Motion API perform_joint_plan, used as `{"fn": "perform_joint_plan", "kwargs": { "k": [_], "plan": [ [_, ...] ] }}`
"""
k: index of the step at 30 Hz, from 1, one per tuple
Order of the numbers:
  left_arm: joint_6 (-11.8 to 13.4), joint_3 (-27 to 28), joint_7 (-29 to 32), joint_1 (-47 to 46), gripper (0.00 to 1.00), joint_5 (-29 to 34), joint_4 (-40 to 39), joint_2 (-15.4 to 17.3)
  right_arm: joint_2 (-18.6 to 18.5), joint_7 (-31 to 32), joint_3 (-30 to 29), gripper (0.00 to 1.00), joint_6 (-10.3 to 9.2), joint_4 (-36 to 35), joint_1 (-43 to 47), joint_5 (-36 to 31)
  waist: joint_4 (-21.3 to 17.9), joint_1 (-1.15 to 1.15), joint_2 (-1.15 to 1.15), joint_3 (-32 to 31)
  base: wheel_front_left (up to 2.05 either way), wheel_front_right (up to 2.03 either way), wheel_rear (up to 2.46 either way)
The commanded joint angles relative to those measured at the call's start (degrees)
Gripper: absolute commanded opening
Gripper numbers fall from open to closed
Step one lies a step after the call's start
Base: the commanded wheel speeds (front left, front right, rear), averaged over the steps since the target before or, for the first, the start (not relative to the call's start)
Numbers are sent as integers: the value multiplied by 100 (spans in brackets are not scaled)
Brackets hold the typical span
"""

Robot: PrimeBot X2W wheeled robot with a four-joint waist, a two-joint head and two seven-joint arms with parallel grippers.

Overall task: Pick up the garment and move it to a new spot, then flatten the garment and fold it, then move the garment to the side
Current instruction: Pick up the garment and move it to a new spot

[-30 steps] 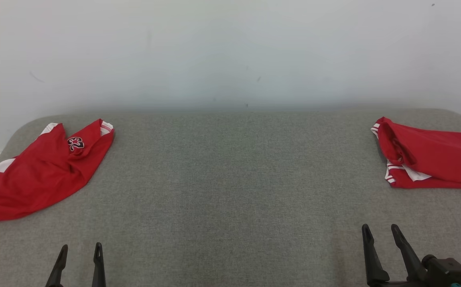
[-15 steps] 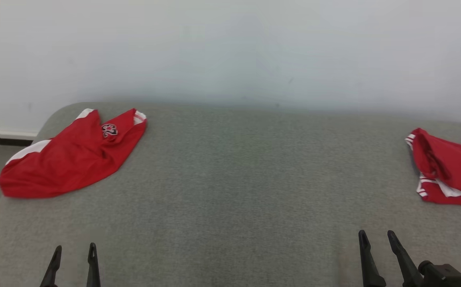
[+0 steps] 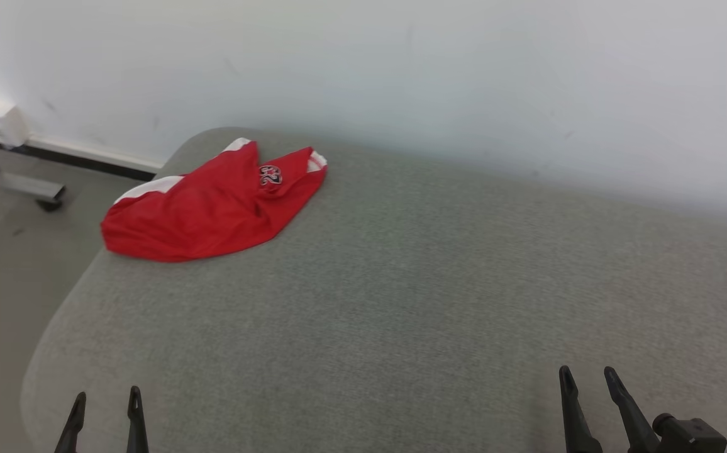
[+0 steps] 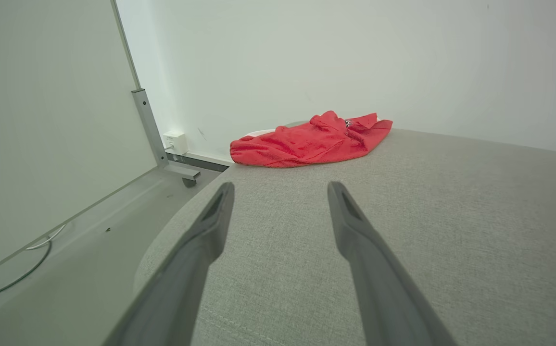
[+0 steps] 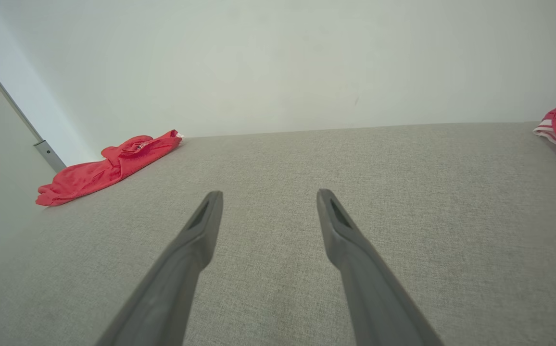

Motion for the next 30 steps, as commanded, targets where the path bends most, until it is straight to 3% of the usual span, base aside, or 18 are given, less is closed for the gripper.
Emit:
{"fn": "perform_joint_plan", "kwargs": {
  "k": [1,16,30],
  "plan": [
    [28,17,-18,8,100,-70,6,13,8,-23,9,100,-13,4,-44,-16,346,-1,0,89,0,0,0],
    [131,190,-18,-39,100,-174,-42,64,18,14,68,100,-13,7,-155,-55,914,-1,0,166,0,0,0],
    [214,350,-18,-206,100,-342,-103,21,17,57,128,100,-12,8,-282,-101,741,-1,0,341,0,0,0]
  ]
}}
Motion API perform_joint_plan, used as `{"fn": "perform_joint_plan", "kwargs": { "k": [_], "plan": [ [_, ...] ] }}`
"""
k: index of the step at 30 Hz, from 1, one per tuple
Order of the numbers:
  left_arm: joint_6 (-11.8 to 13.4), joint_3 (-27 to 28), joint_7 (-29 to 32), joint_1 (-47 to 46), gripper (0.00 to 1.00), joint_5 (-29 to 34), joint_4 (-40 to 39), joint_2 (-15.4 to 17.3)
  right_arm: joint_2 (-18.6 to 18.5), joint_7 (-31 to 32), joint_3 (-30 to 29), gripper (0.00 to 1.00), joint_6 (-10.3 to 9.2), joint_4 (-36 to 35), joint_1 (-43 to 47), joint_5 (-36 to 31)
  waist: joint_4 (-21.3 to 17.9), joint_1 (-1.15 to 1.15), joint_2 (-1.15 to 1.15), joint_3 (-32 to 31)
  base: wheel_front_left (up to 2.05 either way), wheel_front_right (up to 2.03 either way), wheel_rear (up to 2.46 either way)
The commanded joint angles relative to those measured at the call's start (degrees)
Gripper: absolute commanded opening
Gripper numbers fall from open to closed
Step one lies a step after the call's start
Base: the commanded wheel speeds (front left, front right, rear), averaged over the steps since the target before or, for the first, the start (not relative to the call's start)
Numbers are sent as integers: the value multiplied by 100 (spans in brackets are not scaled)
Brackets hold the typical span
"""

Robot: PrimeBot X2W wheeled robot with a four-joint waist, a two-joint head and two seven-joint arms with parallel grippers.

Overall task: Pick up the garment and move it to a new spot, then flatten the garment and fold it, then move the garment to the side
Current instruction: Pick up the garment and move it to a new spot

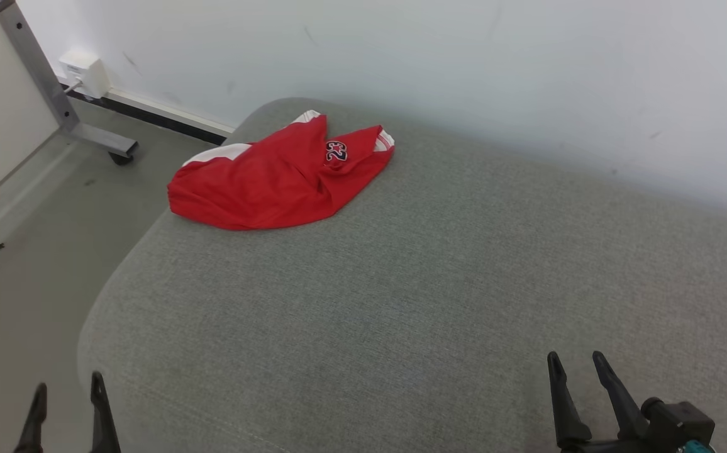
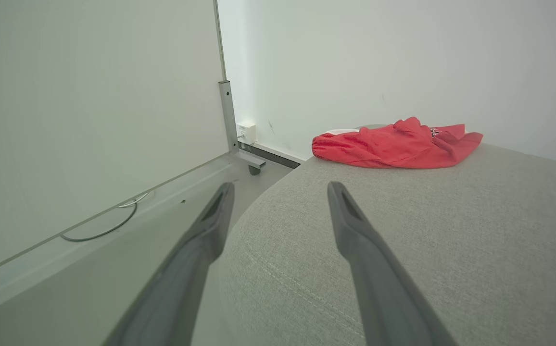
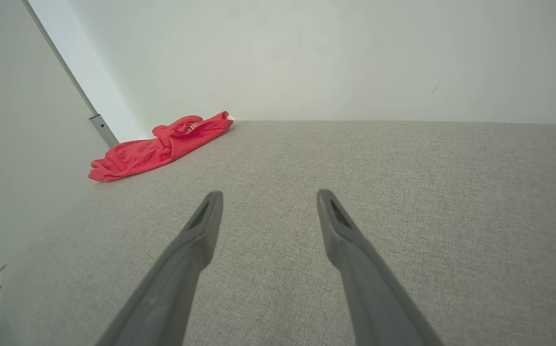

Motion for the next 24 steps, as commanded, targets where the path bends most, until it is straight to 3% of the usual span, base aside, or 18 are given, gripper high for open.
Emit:
{"fn": "perform_joint_plan", "kwargs": {
  "k": [1,11,24],
  "plan": [
    [25,55,-17,-246,100,-120,-15,-34,-2,19,-11,100,-13,-31,-114,-52,-130,0,0,121,0,0,0],
    [-129,172,-18,-1647,100,-394,298,227,-191,234,-29,100,-12,-269,-463,-243,-800,0,0,772,0,0,0],
    [-199,569,167,-3690,100,-770,994,1151,-248,338,-433,100,-12,-900,-907,-459,-2045,0,0,2066,0,0,0]
  ]
}}
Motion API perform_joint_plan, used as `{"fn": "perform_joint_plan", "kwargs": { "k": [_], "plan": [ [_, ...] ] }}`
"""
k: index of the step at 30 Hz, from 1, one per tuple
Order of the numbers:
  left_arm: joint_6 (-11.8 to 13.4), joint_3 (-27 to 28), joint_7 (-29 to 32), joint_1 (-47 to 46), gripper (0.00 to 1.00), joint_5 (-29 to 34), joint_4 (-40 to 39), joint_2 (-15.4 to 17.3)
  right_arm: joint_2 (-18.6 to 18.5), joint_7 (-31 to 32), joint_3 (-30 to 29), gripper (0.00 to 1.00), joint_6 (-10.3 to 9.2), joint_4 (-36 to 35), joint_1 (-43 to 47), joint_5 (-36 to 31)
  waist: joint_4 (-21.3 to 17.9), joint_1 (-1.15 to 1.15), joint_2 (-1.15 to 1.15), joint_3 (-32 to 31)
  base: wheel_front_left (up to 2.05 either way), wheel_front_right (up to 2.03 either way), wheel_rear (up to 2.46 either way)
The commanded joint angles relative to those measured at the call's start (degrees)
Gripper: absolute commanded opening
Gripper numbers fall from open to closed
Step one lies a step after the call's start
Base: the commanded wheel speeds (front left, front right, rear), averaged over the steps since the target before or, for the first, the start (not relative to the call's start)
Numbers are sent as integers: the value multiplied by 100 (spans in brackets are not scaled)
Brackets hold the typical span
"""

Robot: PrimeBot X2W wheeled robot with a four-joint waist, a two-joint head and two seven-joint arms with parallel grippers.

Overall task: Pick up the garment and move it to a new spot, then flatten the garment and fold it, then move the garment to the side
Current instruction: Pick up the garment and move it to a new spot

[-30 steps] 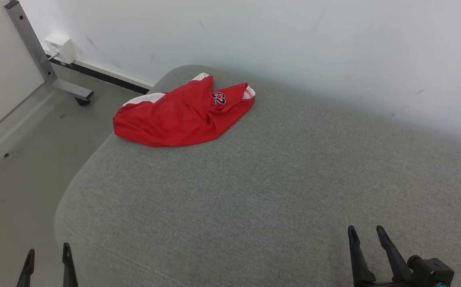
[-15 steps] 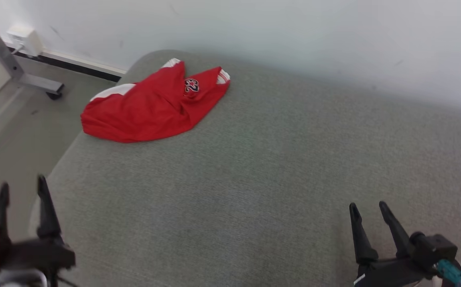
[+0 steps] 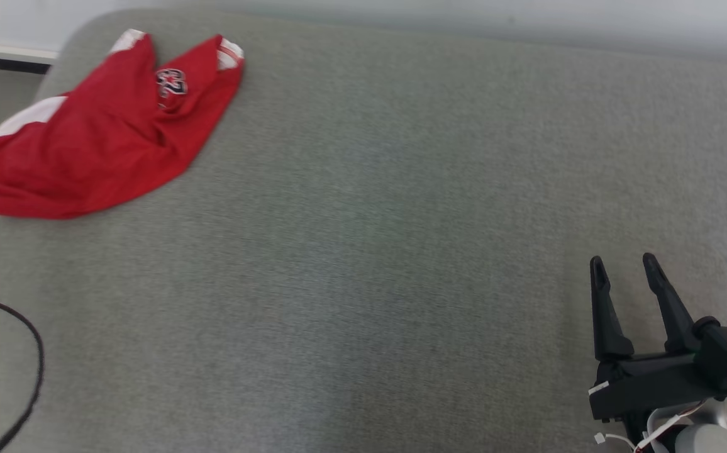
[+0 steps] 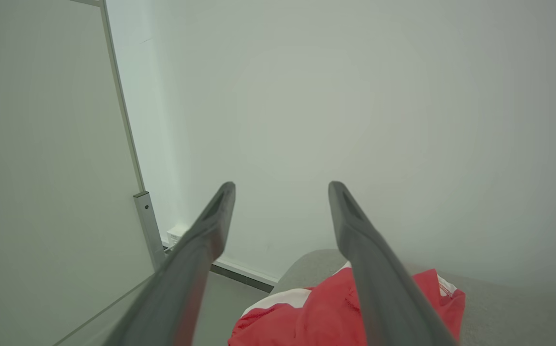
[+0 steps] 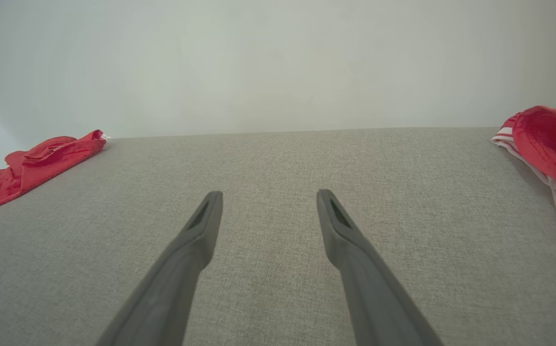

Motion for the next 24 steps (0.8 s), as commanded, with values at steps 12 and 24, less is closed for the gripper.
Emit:
{"fn": "perform_joint_plan", "kwargs": {
  "k": [12,24],
  "plan": [
    [-131,-67,347,-1331,100,-175,1459,704,96,73,-272,100,-12,-512,-245,-222,-1099,-1,-1,1372,0,0,0],
    [-271,-614,1057,-2033,100,-296,2704,1005,136,235,-314,100,-12,-780,-347,-333,-1122,-1,-1,1574,0,0,0]
  ]
}}
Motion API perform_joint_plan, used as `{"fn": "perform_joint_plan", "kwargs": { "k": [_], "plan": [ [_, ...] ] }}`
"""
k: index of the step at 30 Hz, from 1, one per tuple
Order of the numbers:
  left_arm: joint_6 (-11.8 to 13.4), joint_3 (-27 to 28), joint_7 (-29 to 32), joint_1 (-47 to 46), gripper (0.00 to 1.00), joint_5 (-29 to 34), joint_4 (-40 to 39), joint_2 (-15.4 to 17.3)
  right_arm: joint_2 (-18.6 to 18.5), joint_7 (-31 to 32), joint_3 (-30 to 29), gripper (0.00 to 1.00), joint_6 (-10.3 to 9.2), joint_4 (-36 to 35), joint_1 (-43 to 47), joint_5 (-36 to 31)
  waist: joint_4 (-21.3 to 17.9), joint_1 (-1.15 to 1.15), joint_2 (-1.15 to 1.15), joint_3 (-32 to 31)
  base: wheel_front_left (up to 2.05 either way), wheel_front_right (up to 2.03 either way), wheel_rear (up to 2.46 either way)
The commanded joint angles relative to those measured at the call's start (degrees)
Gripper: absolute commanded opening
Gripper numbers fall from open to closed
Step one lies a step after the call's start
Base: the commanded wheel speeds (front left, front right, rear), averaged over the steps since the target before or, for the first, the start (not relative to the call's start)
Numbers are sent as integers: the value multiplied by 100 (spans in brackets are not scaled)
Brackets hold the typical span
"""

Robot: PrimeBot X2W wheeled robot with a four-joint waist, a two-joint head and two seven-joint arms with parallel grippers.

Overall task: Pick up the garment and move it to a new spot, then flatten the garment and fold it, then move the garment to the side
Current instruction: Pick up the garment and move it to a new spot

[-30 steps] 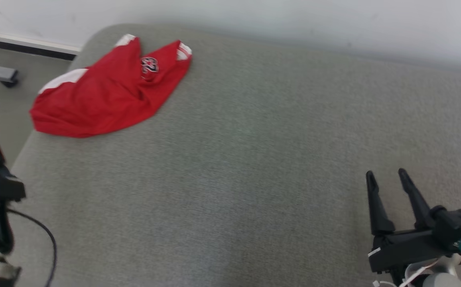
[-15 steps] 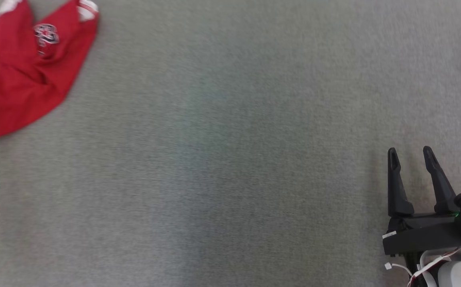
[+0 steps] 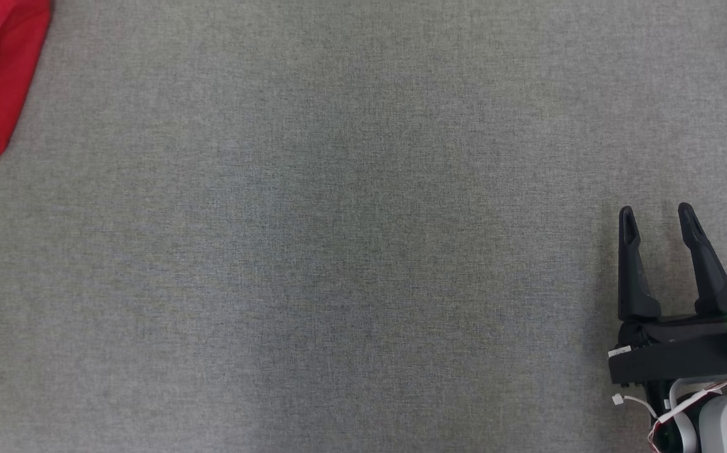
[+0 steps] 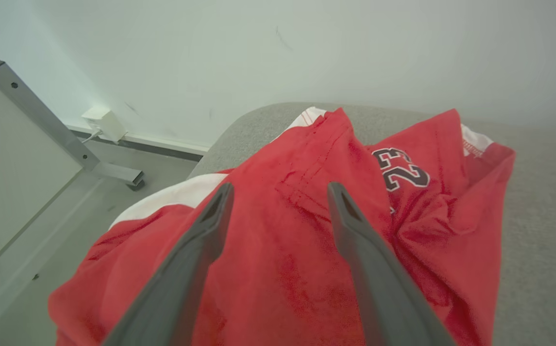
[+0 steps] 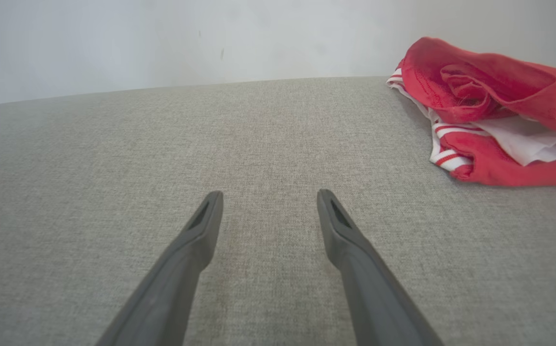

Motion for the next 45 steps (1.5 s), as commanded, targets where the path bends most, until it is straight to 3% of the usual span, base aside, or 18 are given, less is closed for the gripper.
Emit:
{"fn": "perform_joint_plan", "kwargs": {
  "k": [1,16,17,18,22,28,32,42,45],
  "plan": [
    [-21,-42,65,-58,100,-17,63,63,19,11,-9,100,-12,-35,-35,-20,-14,-1,-1,18,0,0,0],
    [-28,-800,1464,-389,100,-701,952,83,38,156,6,100,-12,-242,-80,-101,-105,-1,-1,51,0,0,0],
    [-28,-817,1502,-383,37,-729,1021,87,40,160,12,100,-12,-248,-84,-105,-117,-1,-1,47,0,0,0],
    [-27,-821,1495,-384,0,-729,1081,114,44,163,16,100,-13,-251,-83,-107,-127,-1,-1,41,0,0,0],
    [-16,-899,1313,-435,0,-668,1214,196,60,140,13,100,-12,-210,-74,-95,-152,-1,-1,-40,0,0,0],
    [156,-961,-335,-630,0,-360,878,341,83,14,21,100,-12,-48,-53,-6,-94,-1,-1,-284,0,0,0],
    [116,-1100,-933,-854,0,-185,731,399,104,-106,56,100,-12,205,-46,87,-46,-1,-1,-546,0,0,0],
    [14,-1623,-1152,-1439,0,33,-234,155,136,-519,175,100,-12,955,29,363,-234,-1,-1,-1236,0,0,0],
    [-16,-1876,-1030,-1508,0,15,-692,-47,145,-643,206,100,-13,1192,90,456,-395,-1,-1,-1429,0,0,0]
  ]
}}
